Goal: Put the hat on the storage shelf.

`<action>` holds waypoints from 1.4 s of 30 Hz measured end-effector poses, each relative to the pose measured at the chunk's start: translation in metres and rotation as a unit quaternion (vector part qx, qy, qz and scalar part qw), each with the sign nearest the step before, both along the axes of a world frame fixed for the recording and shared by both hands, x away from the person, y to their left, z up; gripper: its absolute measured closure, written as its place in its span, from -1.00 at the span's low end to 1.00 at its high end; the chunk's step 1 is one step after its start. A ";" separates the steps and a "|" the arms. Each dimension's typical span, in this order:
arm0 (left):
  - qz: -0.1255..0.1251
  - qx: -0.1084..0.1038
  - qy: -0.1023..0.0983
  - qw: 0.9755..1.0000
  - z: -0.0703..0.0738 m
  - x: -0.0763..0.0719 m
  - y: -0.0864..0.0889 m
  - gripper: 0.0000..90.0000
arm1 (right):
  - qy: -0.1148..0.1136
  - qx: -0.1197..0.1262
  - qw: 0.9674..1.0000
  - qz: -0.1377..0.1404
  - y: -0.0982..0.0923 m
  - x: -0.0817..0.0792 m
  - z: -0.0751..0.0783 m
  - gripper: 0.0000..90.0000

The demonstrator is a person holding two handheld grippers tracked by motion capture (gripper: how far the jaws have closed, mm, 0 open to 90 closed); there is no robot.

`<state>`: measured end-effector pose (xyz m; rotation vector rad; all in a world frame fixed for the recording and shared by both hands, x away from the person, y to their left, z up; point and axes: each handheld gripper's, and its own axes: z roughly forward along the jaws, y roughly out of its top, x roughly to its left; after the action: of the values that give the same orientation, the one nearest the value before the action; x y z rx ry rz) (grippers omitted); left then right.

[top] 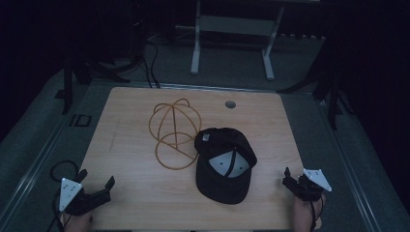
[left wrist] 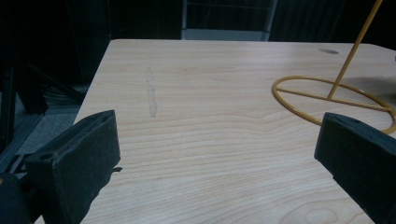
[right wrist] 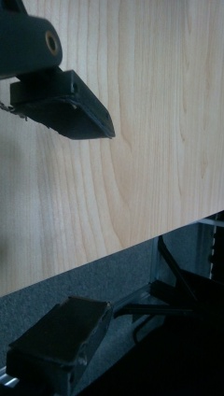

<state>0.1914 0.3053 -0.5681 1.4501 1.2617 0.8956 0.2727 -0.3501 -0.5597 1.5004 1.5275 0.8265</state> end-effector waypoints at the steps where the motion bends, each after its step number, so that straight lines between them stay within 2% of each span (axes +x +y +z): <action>1: -0.001 0.001 0.000 1.000 0.000 0.000 0.000 -0.99 | 0.001 -0.001 1.000 0.001 0.000 0.000 0.000 -0.70; 3: -0.002 0.001 -0.001 1.000 0.000 0.000 0.000 -0.99 | 0.003 -0.003 1.000 0.003 0.001 0.000 0.000 -0.70; 4: -0.004 0.002 -0.007 1.000 0.000 0.000 -0.001 -0.99 | 0.004 -0.009 1.000 -0.006 0.002 0.002 0.000 -0.67; 7: -0.009 0.004 -0.008 1.000 0.000 0.000 -0.002 -0.99 | 0.007 -0.008 1.000 -0.014 0.002 0.004 0.000 -0.67; 10: -0.015 0.005 -0.008 1.000 0.000 0.000 -0.003 -0.99 | 0.006 0.001 1.000 -0.003 0.000 0.004 0.000 -0.71; 12: -0.016 -0.002 -0.011 1.000 0.001 -0.001 -0.003 -0.99 | 0.011 -0.013 1.000 0.007 0.001 0.006 0.000 -0.71; 14: -0.020 -0.008 -0.014 1.000 0.002 -0.001 -0.003 -0.99 | 0.011 -0.015 1.000 0.012 0.001 0.006 0.002 -0.71; 16: -0.023 -0.012 -0.015 1.000 0.002 -0.001 -0.003 -0.99 | 0.011 -0.007 1.000 0.021 0.001 0.006 0.009 -0.71; 18: -0.020 0.003 -0.005 1.000 0.002 0.000 -0.003 -0.99 | 0.003 0.009 0.999 0.032 0.001 0.005 0.021 -0.70; 19: -0.021 0.008 -0.007 1.000 0.002 0.000 -0.004 -0.99 | -0.001 0.011 0.999 0.036 0.001 0.004 0.028 -0.70; 20: -0.024 0.009 -0.007 1.000 0.002 0.000 -0.005 -0.99 | -0.008 0.009 0.999 0.046 0.003 0.003 0.040 -0.70; 21: -0.028 0.011 -0.007 1.000 0.002 0.000 -0.005 -0.99 | -0.008 0.009 0.999 0.046 0.003 0.003 0.040 -0.70; 22: -0.030 0.010 -0.008 0.999 0.002 0.000 -0.006 -0.99 | -0.013 0.020 0.998 0.060 0.006 0.002 0.052 -0.70; 24: -0.037 0.010 -0.011 0.999 0.002 -0.001 -0.008 -0.99 | -0.014 0.027 0.997 0.067 0.008 0.002 0.058 -0.70; 26: -0.039 0.019 -0.016 0.999 0.004 -0.001 -0.011 -0.96 | -0.017 0.039 0.995 0.094 0.013 0.000 0.075 -0.70; 27: -0.045 0.018 -0.016 0.999 0.004 -0.002 -0.011 -0.96 | -0.017 0.039 0.995 0.094 0.013 0.000 0.075 -0.70; 28: -0.050 0.014 -0.015 0.999 0.005 -0.002 -0.012 -0.96 | -0.017 0.048 0.991 0.121 0.017 -0.001 0.085 -0.68; 29: -0.057 0.008 -0.011 0.998 0.005 -0.002 -0.013 -0.96 | -0.017 0.048 0.991 0.121 0.017 -0.001 0.085 -0.68; 30: -0.064 0.001 -0.004 0.998 0.005 -0.002 -0.014 -0.96 | -0.019 0.045 0.989 0.141 0.022 -0.001 0.096 -0.67; 31: -0.071 -0.008 0.006 0.997 0.006 -0.002 -0.015 -0.96 | -0.019 0.045 0.989 0.141 0.022 -0.001 0.096 -0.67; 32: -0.077 -0.014 0.014 0.997 0.007 -0.002 -0.016 -0.96 | -0.022 0.047 0.986 0.157 0.027 -0.002 0.105 -0.67; 33: -0.080 -0.014 0.025 0.996 0.009 -0.002 -0.018 -0.96 | -0.022 0.047 0.986 0.157 0.027 -0.002 0.105 -0.67; 35: -0.096 -0.021 0.038 0.994 0.011 -0.002 -0.022 -0.96 | -0.024 0.050 0.983 0.173 0.032 -0.001 0.113 -0.67; 39: -0.107 -0.011 0.040 0.993 0.014 -0.004 -0.029 -0.96 | -0.020 0.066 0.977 0.203 0.043 0.002 0.124 -0.68; 40: -0.107 -0.011 0.040 0.993 0.014 -0.004 -0.029 -0.96 | -0.020 0.066 0.977 0.203 0.043 0.002 0.124 -0.68; 41: -0.110 -0.004 0.042 0.993 0.015 -0.005 -0.031 -0.96 | -0.013 0.081 0.970 0.231 0.051 0.006 0.130 -0.72; 42: -0.110 -0.004 0.042 0.993 0.015 -0.005 -0.031 -0.96 | -0.013 0.081 0.970 0.231 0.051 0.006 0.130 -0.72</action>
<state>0.1865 0.2739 -0.5530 1.5991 1.1395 0.6869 0.2788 -0.2988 -0.4293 1.2501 1.8590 1.2579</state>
